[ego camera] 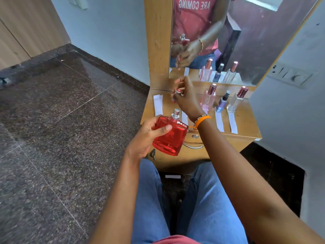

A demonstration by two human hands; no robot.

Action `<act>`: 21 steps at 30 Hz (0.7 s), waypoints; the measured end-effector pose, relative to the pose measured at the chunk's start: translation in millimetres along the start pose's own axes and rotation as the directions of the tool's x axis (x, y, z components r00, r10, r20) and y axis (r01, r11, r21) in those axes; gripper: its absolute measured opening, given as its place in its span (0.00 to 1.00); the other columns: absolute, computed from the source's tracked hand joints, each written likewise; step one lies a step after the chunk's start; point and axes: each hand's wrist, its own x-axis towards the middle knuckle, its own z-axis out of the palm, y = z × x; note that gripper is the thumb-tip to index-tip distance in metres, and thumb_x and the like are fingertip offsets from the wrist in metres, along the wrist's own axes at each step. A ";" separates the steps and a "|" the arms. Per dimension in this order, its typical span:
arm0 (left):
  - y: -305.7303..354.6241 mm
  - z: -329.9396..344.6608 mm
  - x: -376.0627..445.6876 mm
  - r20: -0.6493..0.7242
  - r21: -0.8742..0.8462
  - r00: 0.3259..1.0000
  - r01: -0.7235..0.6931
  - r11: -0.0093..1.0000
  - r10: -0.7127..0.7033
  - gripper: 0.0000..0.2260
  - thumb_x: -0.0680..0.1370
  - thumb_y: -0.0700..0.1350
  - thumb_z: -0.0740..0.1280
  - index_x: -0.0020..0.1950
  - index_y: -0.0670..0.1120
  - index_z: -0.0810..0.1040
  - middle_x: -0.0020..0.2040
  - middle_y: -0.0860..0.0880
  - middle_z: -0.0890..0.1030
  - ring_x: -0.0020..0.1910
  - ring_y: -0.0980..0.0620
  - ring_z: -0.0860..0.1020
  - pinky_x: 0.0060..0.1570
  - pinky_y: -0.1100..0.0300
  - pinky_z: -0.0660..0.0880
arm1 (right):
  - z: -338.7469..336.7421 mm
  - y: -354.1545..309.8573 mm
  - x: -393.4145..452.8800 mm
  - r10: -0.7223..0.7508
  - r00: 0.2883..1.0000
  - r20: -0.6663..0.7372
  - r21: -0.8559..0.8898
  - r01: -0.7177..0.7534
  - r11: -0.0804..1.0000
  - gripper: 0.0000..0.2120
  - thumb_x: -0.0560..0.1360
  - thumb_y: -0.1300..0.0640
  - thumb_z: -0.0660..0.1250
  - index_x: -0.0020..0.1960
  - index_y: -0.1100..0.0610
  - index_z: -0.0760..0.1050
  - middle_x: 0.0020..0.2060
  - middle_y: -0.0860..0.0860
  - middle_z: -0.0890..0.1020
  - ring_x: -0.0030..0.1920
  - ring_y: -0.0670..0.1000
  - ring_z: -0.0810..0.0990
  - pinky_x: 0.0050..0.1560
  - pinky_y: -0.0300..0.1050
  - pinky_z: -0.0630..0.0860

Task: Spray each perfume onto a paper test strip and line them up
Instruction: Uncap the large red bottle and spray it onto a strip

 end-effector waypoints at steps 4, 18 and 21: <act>-0.7 -3.7 0.8 -0.028 0.015 0.999 -0.025 1.000 0.025 0.08 0.72 0.42 0.68 0.48 0.51 0.82 0.44 0.52 0.85 0.46 0.55 0.82 0.43 0.64 0.77 | 17.3 14.5 2.1 -0.067 0.998 0.015 -0.195 0.068 0.978 0.16 0.67 0.77 0.62 0.47 0.59 0.66 0.44 0.55 0.69 0.41 0.52 0.68 0.41 0.46 0.70; -5.0 3.0 12.1 -0.123 -0.060 0.991 -0.056 0.997 0.048 0.09 0.71 0.45 0.70 0.51 0.49 0.81 0.48 0.50 0.84 0.50 0.53 0.82 0.47 0.62 0.78 | -12.0 1.4 -61.6 -0.041 0.998 -0.038 0.140 0.046 0.989 0.09 0.81 0.56 0.58 0.55 0.58 0.73 0.43 0.50 0.80 0.46 0.46 0.80 0.51 0.45 0.77; -5.6 14.7 18.7 -0.120 -0.103 0.992 -0.061 0.993 0.049 0.13 0.72 0.47 0.68 0.56 0.45 0.78 0.50 0.48 0.83 0.51 0.51 0.81 0.53 0.57 0.77 | -26.2 7.0 -91.3 -0.011 0.965 0.262 0.236 -0.053 0.970 0.10 0.79 0.52 0.60 0.58 0.45 0.75 0.53 0.49 0.80 0.55 0.47 0.79 0.56 0.46 0.77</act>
